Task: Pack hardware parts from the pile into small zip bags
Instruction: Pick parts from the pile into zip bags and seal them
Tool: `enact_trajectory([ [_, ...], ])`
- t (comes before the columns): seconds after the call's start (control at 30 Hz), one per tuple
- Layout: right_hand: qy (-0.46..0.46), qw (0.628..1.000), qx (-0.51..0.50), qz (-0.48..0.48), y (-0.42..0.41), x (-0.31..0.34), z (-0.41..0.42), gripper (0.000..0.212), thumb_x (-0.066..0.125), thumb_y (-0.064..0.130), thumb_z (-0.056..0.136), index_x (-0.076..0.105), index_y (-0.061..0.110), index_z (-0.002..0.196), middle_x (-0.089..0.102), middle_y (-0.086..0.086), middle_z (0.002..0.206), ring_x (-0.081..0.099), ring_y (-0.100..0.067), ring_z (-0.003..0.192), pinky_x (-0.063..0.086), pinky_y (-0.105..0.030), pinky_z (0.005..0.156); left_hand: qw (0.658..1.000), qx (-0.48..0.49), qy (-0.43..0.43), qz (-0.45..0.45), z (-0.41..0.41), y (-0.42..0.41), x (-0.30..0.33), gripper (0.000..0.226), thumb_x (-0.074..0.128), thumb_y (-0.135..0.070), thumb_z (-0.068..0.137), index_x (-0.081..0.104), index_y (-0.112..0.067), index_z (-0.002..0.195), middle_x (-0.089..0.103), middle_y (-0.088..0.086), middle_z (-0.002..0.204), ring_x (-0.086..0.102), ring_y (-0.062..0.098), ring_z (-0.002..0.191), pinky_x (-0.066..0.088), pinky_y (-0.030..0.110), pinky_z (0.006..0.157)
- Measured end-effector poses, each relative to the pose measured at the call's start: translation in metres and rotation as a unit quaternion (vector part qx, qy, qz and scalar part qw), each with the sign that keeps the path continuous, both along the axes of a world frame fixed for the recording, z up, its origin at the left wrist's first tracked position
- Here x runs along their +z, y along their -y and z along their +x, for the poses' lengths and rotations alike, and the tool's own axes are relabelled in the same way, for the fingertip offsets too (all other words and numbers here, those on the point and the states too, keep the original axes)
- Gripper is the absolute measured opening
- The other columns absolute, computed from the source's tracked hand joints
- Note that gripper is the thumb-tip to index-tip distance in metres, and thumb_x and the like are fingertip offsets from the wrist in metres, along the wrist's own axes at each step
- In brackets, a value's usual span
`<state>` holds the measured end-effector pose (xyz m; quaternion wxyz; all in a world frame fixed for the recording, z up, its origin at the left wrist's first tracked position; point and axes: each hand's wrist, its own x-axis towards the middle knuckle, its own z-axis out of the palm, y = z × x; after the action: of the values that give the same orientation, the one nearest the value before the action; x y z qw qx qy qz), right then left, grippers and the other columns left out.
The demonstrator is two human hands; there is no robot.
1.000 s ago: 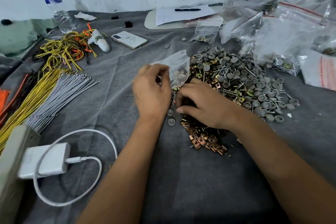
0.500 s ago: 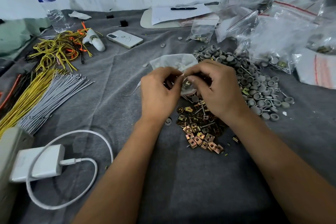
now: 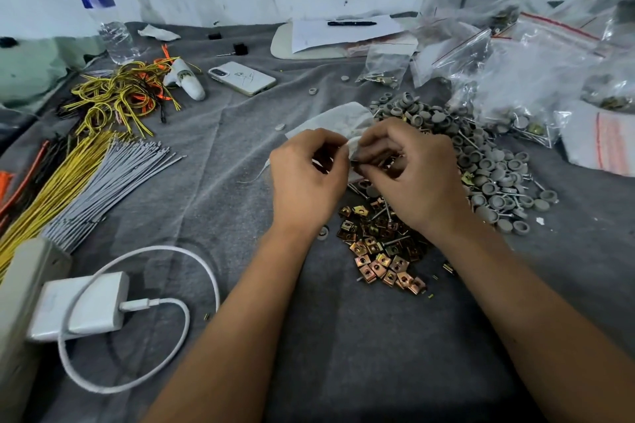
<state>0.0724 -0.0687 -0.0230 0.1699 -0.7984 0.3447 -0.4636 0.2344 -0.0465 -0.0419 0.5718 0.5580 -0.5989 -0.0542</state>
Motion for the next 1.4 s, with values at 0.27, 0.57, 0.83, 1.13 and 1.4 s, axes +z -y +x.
enact_trajectory([
  [0.27, 0.005, 0.999, -0.037, -0.034, 0.005, 0.002, -0.003, 0.024, 0.084, 0.005, 0.08, 0.074, 0.009, 0.101, 0.075, 0.004, 0.094, 0.071, -0.004, 0.087, 0.056, -0.012, 0.076, 0.998, 0.061, -0.02, 0.003, 0.004, 0.0, 0.002, 0.011, 0.069, -0.014, 0.087, 0.077, -0.021, 0.086, 0.07, -0.01, 0.074, 0.066, 0.011, 0.07, 0.054, 0.028, 0.066],
  [0.57, -0.243, 0.969, -0.054, 0.001, 0.017, -0.004, -0.014, 0.03, 0.082, 0.034, 0.083, 0.077, 0.02, 0.109, 0.062, 0.003, 0.103, 0.045, -0.017, 0.107, 0.043, -0.04, 0.1, 0.992, 0.116, -0.053, -0.022, 0.007, 0.001, 0.003, 0.012, 0.066, -0.013, 0.086, 0.077, -0.015, 0.089, 0.069, -0.002, 0.077, 0.064, 0.011, 0.071, 0.053, 0.034, 0.07],
  [0.83, -0.313, 0.944, -0.095, 0.05, 0.014, -0.004, -0.002, 0.03, 0.072, 0.036, 0.093, 0.072, 0.016, 0.115, 0.053, -0.003, 0.118, 0.045, -0.025, 0.118, 0.042, -0.037, 0.101, 0.992, 0.097, -0.085, 0.001, 0.005, 0.0, 0.003, 0.012, 0.067, -0.009, 0.085, 0.077, -0.016, 0.085, 0.069, -0.002, 0.075, 0.063, 0.012, 0.069, 0.054, 0.037, 0.07],
  [1.13, -0.188, 0.976, -0.079, 0.08, 0.015, -0.003, -0.018, 0.011, 0.073, 0.013, 0.092, 0.07, 0.016, 0.103, 0.059, 0.001, 0.104, 0.059, -0.016, 0.093, 0.052, -0.034, 0.087, 0.99, 0.088, -0.107, 0.01, 0.005, 0.0, 0.003, 0.013, 0.067, -0.008, 0.086, 0.077, -0.015, 0.086, 0.07, -0.003, 0.075, 0.062, 0.008, 0.068, 0.053, 0.029, 0.067],
  [1.4, -0.296, 0.945, -0.126, -0.058, 0.024, -0.009, 0.006, 0.029, 0.075, 0.022, 0.09, 0.075, 0.019, 0.119, 0.053, -0.006, 0.118, 0.041, -0.029, 0.12, 0.049, -0.041, 0.094, 0.982, 0.118, -0.147, -0.001, 0.005, 0.0, 0.005, 0.012, 0.067, -0.009, 0.087, 0.076, -0.016, 0.085, 0.07, -0.002, 0.077, 0.061, 0.007, 0.069, 0.048, 0.021, 0.067],
])
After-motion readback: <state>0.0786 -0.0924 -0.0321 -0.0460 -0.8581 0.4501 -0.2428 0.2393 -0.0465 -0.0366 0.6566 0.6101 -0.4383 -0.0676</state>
